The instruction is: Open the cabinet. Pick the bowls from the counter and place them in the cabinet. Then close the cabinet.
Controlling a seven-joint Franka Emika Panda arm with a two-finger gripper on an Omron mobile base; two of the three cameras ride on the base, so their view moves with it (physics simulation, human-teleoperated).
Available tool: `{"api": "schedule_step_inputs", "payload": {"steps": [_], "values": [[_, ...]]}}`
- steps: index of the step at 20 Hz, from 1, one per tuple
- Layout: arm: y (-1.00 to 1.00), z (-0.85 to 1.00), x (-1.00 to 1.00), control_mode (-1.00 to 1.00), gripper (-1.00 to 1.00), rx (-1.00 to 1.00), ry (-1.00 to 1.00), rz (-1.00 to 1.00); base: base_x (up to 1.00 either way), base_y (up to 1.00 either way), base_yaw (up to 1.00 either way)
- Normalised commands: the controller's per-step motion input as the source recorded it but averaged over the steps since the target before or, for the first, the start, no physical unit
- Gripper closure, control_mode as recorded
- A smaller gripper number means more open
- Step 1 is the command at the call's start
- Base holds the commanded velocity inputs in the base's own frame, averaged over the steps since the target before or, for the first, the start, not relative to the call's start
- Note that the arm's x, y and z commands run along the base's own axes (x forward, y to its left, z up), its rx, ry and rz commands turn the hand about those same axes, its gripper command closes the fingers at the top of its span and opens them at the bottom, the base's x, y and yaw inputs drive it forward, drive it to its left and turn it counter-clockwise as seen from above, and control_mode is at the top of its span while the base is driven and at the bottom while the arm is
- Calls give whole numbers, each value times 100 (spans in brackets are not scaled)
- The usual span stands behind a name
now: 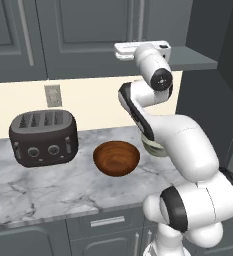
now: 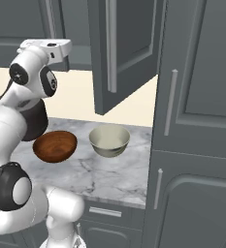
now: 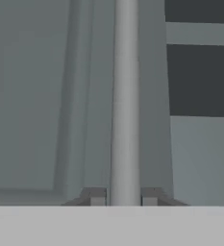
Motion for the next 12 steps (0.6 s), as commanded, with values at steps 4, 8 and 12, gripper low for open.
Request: {"api": "schedule_step_inputs", "payload": {"steps": [4,8,12], "values": [[100,0,-52,-100,100,7,15,0,0,0,0],[100,0,-69,-100,100,6,19,0,0,0,0],[100,0,-88,-100,100,3,17,0,0,0,0]]}}
